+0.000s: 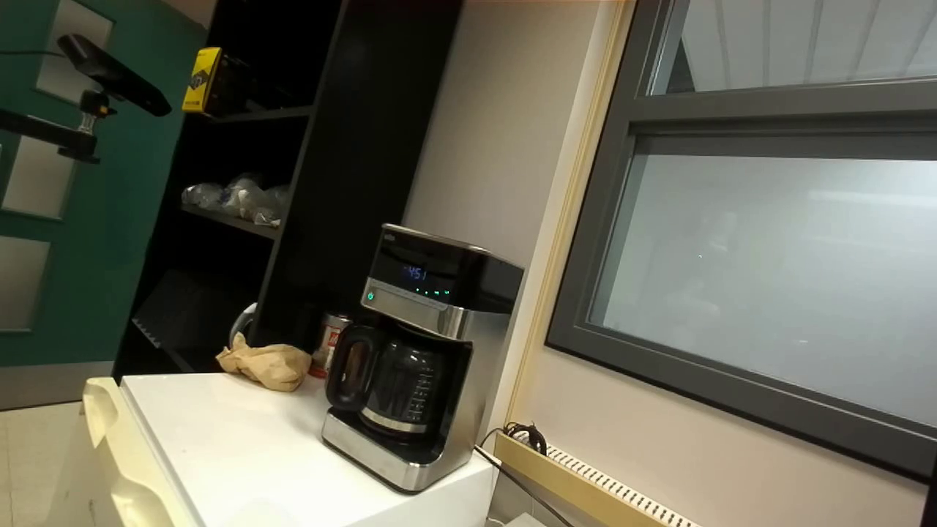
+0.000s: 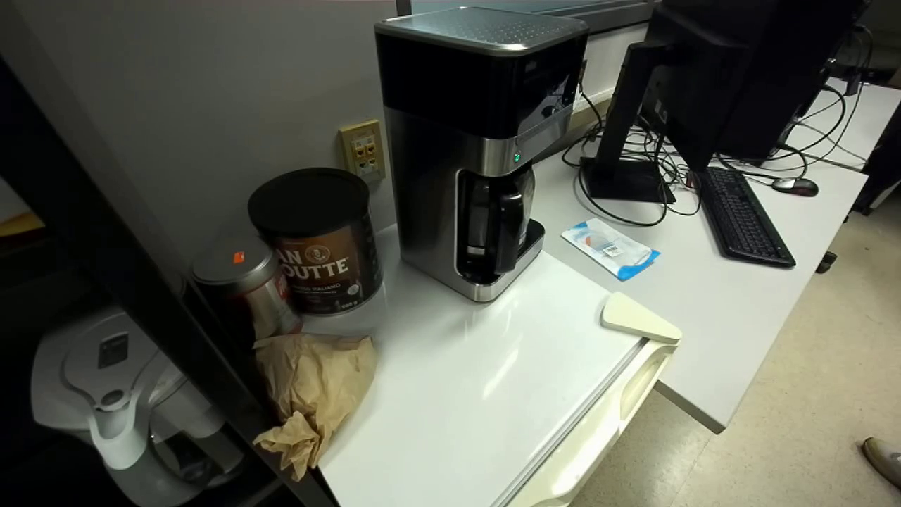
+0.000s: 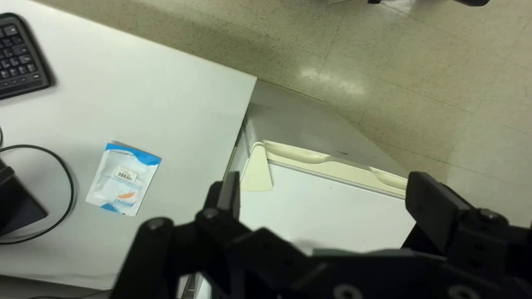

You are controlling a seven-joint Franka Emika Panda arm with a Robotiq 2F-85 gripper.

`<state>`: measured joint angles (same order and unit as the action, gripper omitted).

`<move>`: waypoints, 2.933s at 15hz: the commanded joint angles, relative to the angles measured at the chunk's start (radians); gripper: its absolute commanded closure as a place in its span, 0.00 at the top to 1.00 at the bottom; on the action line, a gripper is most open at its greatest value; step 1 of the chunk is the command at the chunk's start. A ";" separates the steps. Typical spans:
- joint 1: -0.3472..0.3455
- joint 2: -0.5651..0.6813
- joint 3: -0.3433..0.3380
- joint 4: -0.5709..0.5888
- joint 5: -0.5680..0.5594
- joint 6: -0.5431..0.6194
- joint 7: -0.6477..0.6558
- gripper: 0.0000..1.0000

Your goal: Press a button on the coffee machine

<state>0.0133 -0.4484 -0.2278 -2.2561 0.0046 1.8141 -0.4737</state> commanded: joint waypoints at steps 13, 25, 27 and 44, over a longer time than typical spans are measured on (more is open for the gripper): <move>-0.035 0.363 0.110 0.001 -0.270 0.715 0.032 1.00; -0.024 0.620 0.089 0.078 -0.668 1.098 0.294 0.01; -0.013 0.654 0.070 0.097 -0.752 1.168 0.367 0.00; 0.196 0.909 -0.163 0.245 -0.895 1.596 0.501 0.00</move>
<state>0.1492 0.3910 -0.3368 -2.0663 -0.9222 3.3619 0.0236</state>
